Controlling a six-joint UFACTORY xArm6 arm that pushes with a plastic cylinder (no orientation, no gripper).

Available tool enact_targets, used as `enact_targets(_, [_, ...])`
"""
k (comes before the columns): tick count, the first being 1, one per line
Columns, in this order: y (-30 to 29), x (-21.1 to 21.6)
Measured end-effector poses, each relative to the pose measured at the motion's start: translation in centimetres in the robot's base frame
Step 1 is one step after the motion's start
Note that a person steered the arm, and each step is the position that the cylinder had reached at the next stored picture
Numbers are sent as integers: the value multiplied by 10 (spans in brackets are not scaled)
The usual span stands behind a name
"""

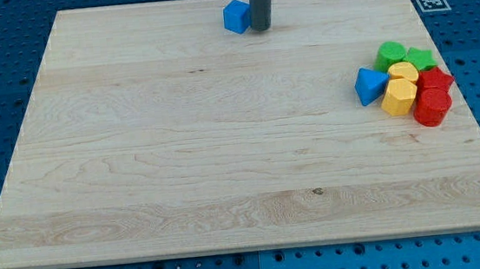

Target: Place the blue triangle bottom left to the yellow hexagon

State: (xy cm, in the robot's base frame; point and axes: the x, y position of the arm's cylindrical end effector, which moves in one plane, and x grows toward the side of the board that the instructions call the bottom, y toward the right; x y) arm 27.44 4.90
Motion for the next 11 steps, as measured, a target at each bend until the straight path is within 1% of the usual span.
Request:
enact_targets(1, [9,0])
enact_targets(3, [96,7])
enact_targets(4, [139,32])
enact_targets(5, [153,61])
enact_targets(6, [149,79])
enact_targets(7, [113,87])
enact_targets(10, [123,158])
enact_targets(11, [113,179])
